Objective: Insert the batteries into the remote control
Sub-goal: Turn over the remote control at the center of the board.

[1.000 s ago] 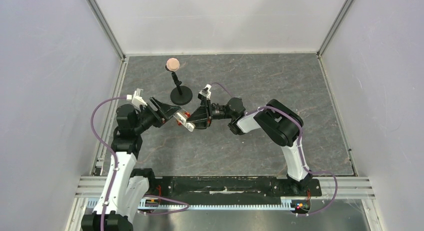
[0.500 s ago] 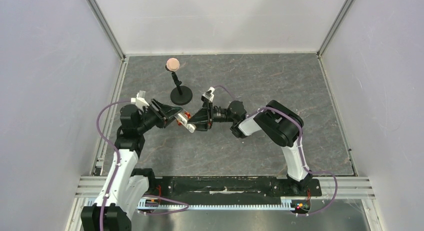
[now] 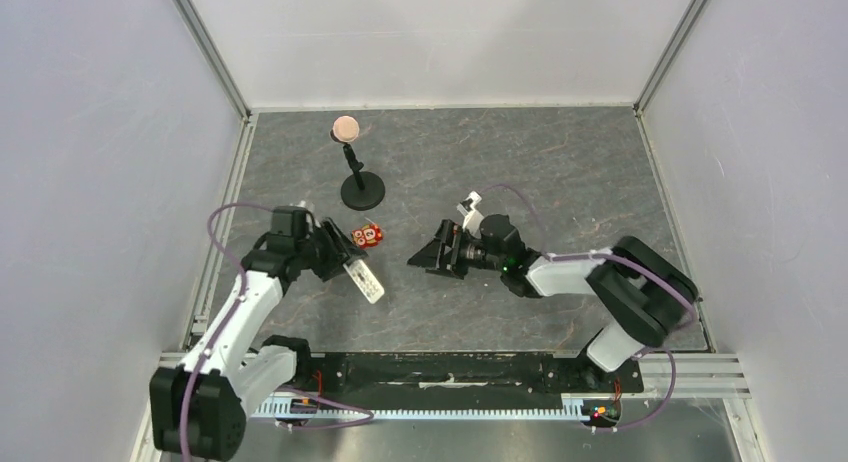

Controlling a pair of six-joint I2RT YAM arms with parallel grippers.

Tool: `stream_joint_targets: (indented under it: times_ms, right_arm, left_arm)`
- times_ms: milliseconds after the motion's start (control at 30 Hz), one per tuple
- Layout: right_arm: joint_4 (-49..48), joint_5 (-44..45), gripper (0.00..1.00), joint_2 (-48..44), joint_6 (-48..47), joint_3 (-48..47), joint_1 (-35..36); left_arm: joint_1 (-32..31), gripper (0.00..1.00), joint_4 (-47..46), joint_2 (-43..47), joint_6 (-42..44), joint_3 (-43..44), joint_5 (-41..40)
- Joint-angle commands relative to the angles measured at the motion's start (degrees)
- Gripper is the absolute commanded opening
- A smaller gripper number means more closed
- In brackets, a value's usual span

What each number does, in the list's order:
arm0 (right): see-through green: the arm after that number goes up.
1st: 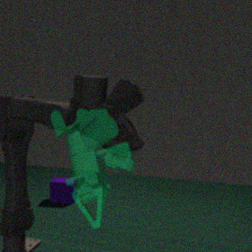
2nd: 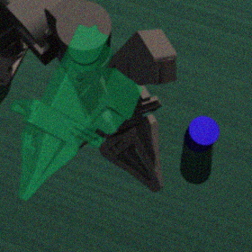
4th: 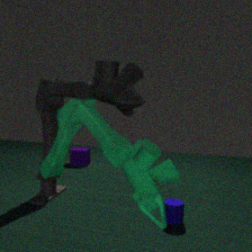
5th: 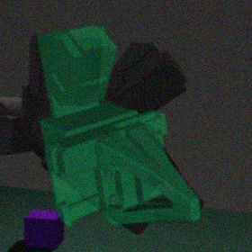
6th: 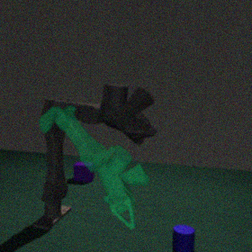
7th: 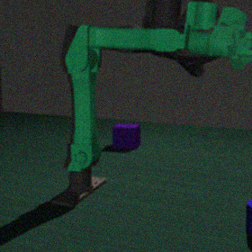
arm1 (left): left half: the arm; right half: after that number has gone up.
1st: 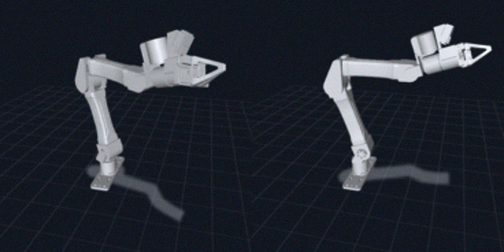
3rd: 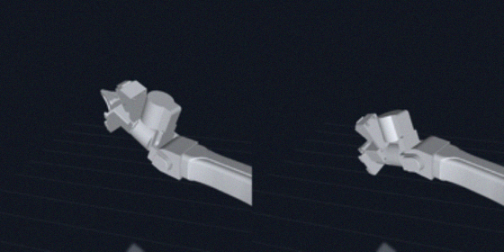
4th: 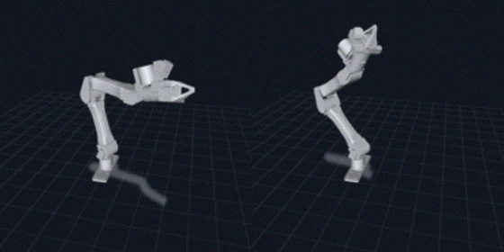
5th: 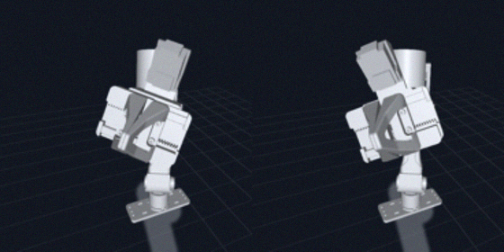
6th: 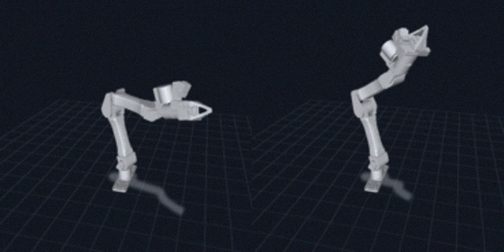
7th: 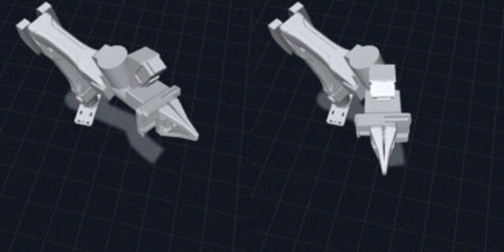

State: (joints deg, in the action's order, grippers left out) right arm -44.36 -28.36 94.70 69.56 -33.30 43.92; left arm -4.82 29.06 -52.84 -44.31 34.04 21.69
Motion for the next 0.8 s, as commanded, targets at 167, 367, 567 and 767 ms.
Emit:
stream_joint_targets:
  times_ms: [167,367,567,767]
  right_arm:
    - [40.0,28.7,0.87,-18.3,-26.8,0.5,-0.3]
    - [48.5,40.6,0.87,-29.6,-28.1,2.7,-0.3]
    - [56.1,48.1,0.86,-38.4,-28.5,3.5,-0.3]
    - [65.0,55.1,0.91,-48.0,-28.3,3.2,-0.3]
  left_arm:
    - [-19.0,0.02,5.4,-13.1,2.4,5.8,-21.4]
    - [-21.2,0.14,6.6,-20.6,5.6,8.3,-25.8]
    - [-21.5,0.31,6.7,-25.6,6.8,9.3,-29.4]
    - [-21.6,0.78,8.0,-25.4,6.9,10.7,-29.3]
